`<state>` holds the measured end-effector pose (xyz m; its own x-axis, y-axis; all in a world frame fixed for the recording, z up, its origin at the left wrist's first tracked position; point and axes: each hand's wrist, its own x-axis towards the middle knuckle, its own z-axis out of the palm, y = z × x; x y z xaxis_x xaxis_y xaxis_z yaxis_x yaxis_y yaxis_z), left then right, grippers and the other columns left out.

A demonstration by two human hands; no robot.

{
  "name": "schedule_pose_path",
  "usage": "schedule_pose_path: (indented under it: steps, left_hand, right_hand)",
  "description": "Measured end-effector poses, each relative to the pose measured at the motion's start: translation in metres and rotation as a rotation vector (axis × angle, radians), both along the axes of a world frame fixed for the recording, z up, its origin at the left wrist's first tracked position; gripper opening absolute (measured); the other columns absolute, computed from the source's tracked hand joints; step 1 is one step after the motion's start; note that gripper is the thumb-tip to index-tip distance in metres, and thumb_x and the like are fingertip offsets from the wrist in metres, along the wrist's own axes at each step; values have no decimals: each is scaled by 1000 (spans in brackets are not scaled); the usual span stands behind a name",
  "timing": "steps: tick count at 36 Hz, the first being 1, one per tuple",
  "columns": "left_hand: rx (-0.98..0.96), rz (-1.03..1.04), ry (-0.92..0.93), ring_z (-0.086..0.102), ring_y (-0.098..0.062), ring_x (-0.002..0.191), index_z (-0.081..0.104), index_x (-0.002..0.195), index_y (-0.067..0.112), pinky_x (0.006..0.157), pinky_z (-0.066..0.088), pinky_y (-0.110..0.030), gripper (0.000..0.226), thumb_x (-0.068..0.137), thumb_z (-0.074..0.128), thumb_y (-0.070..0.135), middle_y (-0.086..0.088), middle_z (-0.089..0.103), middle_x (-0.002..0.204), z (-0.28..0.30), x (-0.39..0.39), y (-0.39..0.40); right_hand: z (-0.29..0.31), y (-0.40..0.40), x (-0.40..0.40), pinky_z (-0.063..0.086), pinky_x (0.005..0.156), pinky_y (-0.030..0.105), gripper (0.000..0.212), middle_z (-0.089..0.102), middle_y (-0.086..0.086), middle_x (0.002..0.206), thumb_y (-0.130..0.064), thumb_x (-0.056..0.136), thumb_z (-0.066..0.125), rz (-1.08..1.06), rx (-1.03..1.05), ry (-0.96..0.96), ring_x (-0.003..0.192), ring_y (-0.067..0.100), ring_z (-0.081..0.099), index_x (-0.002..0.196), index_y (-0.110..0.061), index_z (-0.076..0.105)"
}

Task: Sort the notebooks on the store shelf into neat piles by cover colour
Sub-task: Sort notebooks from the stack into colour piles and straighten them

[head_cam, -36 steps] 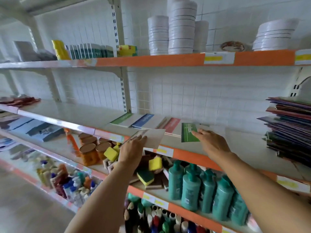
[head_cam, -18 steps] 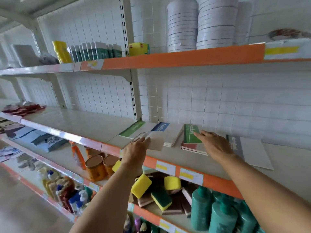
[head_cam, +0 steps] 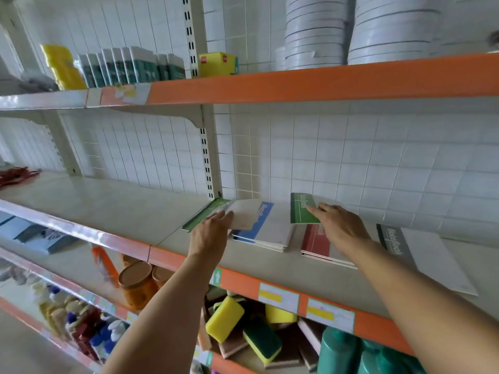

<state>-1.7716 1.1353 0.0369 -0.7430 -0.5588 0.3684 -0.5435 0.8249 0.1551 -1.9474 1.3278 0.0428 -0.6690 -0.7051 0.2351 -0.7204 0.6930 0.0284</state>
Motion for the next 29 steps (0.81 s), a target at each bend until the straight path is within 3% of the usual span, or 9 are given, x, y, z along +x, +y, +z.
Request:
schedule_pose_path:
  steps: [3,9,15,20,25,29]
  left_hand:
    - [-26,19,5,50,-25,124,41,142,25,90,46,-36,53,95,37,3,5,39,150,-2,5,-21]
    - [-9,-1,4,49,-25,125,39,144,28,91,44,-34,48,99,36,11,3,44,145,-9,15,-72]
    - [-16,-69,-24,52,-28,123,41,143,27,94,45,-37,46,99,38,13,0,45,144,-11,27,-139]
    - [-44,-98,-26,53,-28,121,39,144,27,92,46,-37,52,96,37,8,2,45,144,-13,39,-191]
    - [-42,-137,-7,55,-28,120,40,143,26,92,47,-38,51,96,35,7,1,47,143,-18,46,-227]
    - [-46,-152,-5,57,-28,115,45,138,22,87,49,-40,48,95,37,4,0,51,138,-18,47,-245]
  right_hand:
    - [-1,-24,8,37,106,36,70,23,5,157,6,93,33,23,-2,28,138,26,33,152,-29,17]
    - [-9,-89,29,38,105,37,69,22,5,157,2,96,41,68,38,28,137,26,33,152,-28,14]
    - [-15,-160,59,38,105,34,61,26,6,155,-3,100,37,67,19,0,135,27,35,152,-27,17]
    - [-24,-214,80,40,100,35,73,27,6,153,4,92,44,84,35,32,133,27,37,152,-25,16]
    - [-33,-252,98,43,97,36,55,37,11,145,-10,99,39,58,81,-1,125,31,44,149,-25,24]
    - [-37,-272,106,47,92,39,63,39,13,143,3,92,41,42,146,18,123,33,44,149,-19,25]
